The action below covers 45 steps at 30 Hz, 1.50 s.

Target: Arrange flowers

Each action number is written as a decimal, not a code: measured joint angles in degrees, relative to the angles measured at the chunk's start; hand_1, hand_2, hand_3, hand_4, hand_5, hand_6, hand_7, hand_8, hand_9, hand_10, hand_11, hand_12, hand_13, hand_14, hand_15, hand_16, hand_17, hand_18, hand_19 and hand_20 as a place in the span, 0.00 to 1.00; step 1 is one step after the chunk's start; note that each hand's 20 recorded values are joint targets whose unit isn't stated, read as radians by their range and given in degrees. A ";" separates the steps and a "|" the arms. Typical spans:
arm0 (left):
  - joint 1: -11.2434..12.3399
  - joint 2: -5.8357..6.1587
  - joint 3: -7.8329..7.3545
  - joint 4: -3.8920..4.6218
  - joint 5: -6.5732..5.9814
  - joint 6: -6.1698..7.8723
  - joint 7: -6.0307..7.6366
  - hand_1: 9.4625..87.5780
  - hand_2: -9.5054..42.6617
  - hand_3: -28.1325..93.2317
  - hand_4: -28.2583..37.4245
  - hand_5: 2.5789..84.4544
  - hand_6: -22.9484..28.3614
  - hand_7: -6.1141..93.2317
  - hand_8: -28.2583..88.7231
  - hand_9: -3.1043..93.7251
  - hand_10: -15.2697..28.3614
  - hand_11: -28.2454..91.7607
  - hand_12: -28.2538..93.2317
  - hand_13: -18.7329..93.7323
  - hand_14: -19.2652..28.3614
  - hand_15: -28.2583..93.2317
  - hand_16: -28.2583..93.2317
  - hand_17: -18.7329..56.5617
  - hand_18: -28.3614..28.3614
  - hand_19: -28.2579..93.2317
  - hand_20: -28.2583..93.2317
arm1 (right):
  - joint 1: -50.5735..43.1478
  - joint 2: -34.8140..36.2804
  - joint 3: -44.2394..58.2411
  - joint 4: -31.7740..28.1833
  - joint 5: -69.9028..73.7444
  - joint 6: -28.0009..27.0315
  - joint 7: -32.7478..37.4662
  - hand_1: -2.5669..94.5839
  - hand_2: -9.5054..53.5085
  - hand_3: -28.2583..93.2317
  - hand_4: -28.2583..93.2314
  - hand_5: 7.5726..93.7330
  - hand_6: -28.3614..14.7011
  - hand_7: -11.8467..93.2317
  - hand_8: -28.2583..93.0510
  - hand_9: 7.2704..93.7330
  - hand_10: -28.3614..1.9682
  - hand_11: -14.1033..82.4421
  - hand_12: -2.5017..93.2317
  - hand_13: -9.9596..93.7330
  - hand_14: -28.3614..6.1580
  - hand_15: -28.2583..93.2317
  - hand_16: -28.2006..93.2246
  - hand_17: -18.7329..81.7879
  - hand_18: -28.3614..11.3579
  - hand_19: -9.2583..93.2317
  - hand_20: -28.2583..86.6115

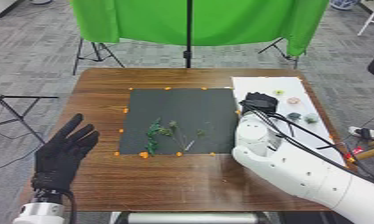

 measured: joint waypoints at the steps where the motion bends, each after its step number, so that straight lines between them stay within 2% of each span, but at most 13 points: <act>1: 0.00 0.22 0.09 0.01 -0.12 0.03 0.19 0.18 0.25 0.91 0.05 0.43 0.60 0.18 0.16 0.39 0.81 0.43 0.33 0.36 0.98 0.64 0.17 0.10 0.97 0.65 0.37 | -0.16 0.01 -0.02 0.01 -0.46 0.33 -0.07 0.61 0.00 0.78 0.00 0.95 0.60 0.32 0.30 0.97 0.56 0.57 0.27 0.88 0.58 0.83 0.39 0.58 0.09 1.00 0.54; 4: 0.00 0.69 0.19 0.01 -0.37 0.04 0.56 0.18 0.25 0.91 0.05 0.43 0.60 0.18 0.16 0.39 0.81 0.43 0.33 0.36 0.98 0.64 0.17 0.10 0.98 0.65 0.37 | -0.83 0.42 -0.42 -0.06 -2.10 2.98 -0.46 0.61 0.00 0.79 0.00 0.96 0.60 0.32 0.30 0.98 0.56 0.57 0.27 0.89 0.58 0.83 0.40 0.59 0.09 1.00 0.56; 10: 0.23 1.21 0.31 0.01 -0.85 0.22 1.46 0.18 0.25 0.91 0.05 0.43 0.60 0.18 0.16 0.39 0.81 0.43 0.33 0.36 0.98 0.65 0.17 0.10 0.97 0.65 0.37 | -2.97 3.39 -0.70 -1.71 -3.75 12.46 -1.66 0.61 0.00 0.80 0.00 0.97 0.60 0.32 0.31 0.99 0.56 0.58 0.26 0.89 0.59 0.84 0.40 0.59 0.10 1.00 0.58; 15: 0.65 1.74 0.56 0.01 -1.13 0.32 2.28 0.18 0.25 0.91 0.04 0.43 0.60 0.18 0.16 0.39 0.81 0.43 0.33 0.36 0.98 0.65 0.17 0.10 0.98 0.65 0.37 | -3.86 5.97 0.02 -3.93 -4.56 14.43 -2.19 0.61 0.00 0.82 0.00 0.98 0.60 0.31 0.31 0.99 0.55 0.58 0.26 0.89 0.58 0.84 0.40 0.59 0.10 1.00 0.59; 22: 1.37 1.54 0.07 -0.07 -1.10 0.35 2.20 0.18 0.25 0.91 0.05 0.43 0.60 0.18 0.16 0.39 0.82 0.43 0.33 0.36 0.98 0.64 0.17 0.10 0.97 0.65 0.37 | -5.42 6.70 4.39 -10.79 -4.93 14.57 -3.48 0.61 0.00 0.83 0.00 0.98 0.59 0.31 0.32 1.00 0.54 0.57 0.27 0.89 0.57 0.84 0.40 0.59 0.09 1.00 0.60; 27: 1.94 1.25 -0.33 -0.23 -0.95 0.35 2.03 0.18 0.25 0.91 0.05 0.43 0.60 0.18 0.16 0.39 0.81 0.43 0.33 0.36 0.98 0.65 0.17 0.10 0.97 0.65 0.37 | -5.80 4.51 5.23 -14.00 -4.83 13.40 -4.41 0.61 0.00 0.83 0.00 0.98 0.58 0.30 0.32 1.00 0.54 0.57 0.27 0.89 0.56 0.84 0.40 0.59 0.08 1.00 0.61; 32: 2.08 1.08 -0.40 -0.25 -0.95 0.38 1.99 0.18 0.25 0.91 0.05 0.43 0.60 0.18 0.16 0.39 0.81 0.43 0.33 0.36 0.98 0.65 0.17 0.10 0.97 0.65 0.37 | -7.89 0.77 5.40 -16.02 -5.73 9.89 -4.88 0.61 0.00 0.82 0.00 0.98 0.58 0.30 0.33 1.00 0.53 0.57 0.27 0.89 0.55 0.84 0.40 0.59 0.07 1.00 0.61; 36: 2.00 0.87 -0.49 -0.26 -0.89 0.38 1.46 0.18 0.25 0.91 0.05 0.43 0.60 0.18 0.16 0.39 0.81 0.43 0.33 0.36 0.98 0.65 0.17 0.10 0.97 0.65 0.37 | -10.42 -1.46 4.80 -16.77 -6.26 7.39 -4.79 0.61 0.00 0.82 0.00 0.98 0.58 0.30 0.33 0.99 0.53 0.58 0.27 0.89 0.55 0.85 0.40 0.59 0.07 1.00 0.61; 45: 2.01 -0.24 -1.41 -0.30 -0.44 0.33 0.16 0.18 0.25 0.91 0.05 0.43 0.60 0.18 0.16 0.39 0.81 0.43 0.33 0.36 0.98 0.65 0.17 0.10 0.97 0.65 0.37 | -16.14 -1.98 5.09 -18.44 -5.97 5.87 -4.70 0.58 0.00 0.80 0.00 0.96 0.60 0.30 0.32 0.96 0.56 0.59 0.27 0.87 0.54 0.84 0.40 0.56 0.08 1.00 0.58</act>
